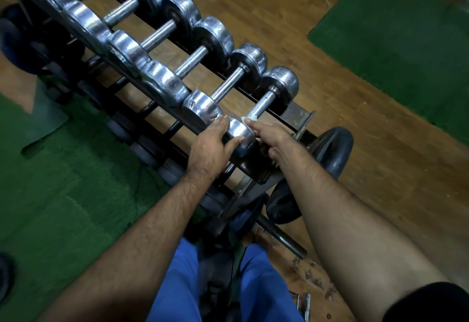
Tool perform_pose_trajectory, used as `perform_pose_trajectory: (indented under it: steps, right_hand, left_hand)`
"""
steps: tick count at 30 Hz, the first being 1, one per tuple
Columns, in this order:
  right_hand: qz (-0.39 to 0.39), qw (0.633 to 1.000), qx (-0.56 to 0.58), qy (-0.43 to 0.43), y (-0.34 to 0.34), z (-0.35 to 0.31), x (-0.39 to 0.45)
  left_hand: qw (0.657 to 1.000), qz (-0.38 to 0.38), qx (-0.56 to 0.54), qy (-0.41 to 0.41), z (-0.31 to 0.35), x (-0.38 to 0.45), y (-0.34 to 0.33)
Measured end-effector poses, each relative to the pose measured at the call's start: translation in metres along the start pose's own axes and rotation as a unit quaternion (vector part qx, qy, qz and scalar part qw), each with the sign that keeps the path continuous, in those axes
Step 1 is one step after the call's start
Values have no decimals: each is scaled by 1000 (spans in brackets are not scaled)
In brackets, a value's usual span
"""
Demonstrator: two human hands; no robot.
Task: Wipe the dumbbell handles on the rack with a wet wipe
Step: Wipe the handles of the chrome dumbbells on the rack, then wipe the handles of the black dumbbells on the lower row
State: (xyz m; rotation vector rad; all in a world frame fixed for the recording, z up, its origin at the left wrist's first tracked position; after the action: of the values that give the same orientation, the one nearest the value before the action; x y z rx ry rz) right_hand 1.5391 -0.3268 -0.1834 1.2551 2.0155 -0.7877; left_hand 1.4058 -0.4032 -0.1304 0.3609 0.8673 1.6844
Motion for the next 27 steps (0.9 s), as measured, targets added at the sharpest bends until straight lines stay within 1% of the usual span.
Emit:
perform_pose_trajectory:
  steps: [2, 4, 8, 10, 13, 15, 17, 19, 21, 24, 27]
  right_hand:
    - [23, 999, 19, 12, 5, -4, -3]
    - [65, 996, 51, 40, 6, 1, -4]
    - [138, 986, 53, 71, 14, 32, -10]
    - [162, 976, 110, 92, 16, 45, -17]
    - [185, 940, 255, 129, 10, 66, -29]
    - [203, 920, 314, 120, 7, 87, -37]
    - [209, 917, 326, 94, 3, 119, -42]
    - [179, 939, 285, 75, -10, 151, -45]
    - [145, 966, 206, 62, -24, 173, -41]
    - [98, 989, 100, 56, -37, 192, -15]
    - [71, 994, 21, 85, -36, 199, 19]
  left_hand:
    - [1000, 2, -12, 1, -1, 0, 0]
    - [1000, 10, -22, -1, -3, 1, 0]
    - [998, 28, -32, -42, -5, 0, 0]
    - [997, 34, -33, -67, -7, 0, -1]
    - [995, 44, -60, -68, -14, -5, -4]
    - [994, 54, -73, -65, -16, -12, -5]
    - [993, 67, -76, -63, -22, -22, -5]
    - [991, 88, -79, -58, -34, -33, -7]
    - [991, 98, -85, -41, -55, -44, -13]
    - [991, 70, -116, -4, -93, -52, -33]
    - [991, 32, -119, 44, -135, -55, -61]
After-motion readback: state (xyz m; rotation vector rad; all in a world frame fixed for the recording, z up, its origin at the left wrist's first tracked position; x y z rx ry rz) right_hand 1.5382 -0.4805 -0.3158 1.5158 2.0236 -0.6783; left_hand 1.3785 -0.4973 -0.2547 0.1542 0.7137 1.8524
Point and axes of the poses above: each hand's wrist, its own x-axis towards the middle knuckle, its own y-axis out of the back of the hand, z = x × y, the point moved 9 cm from there along x, towards the middle knuckle, and after that the axes turned 8 degrees about -z, right-handed, at the moved point
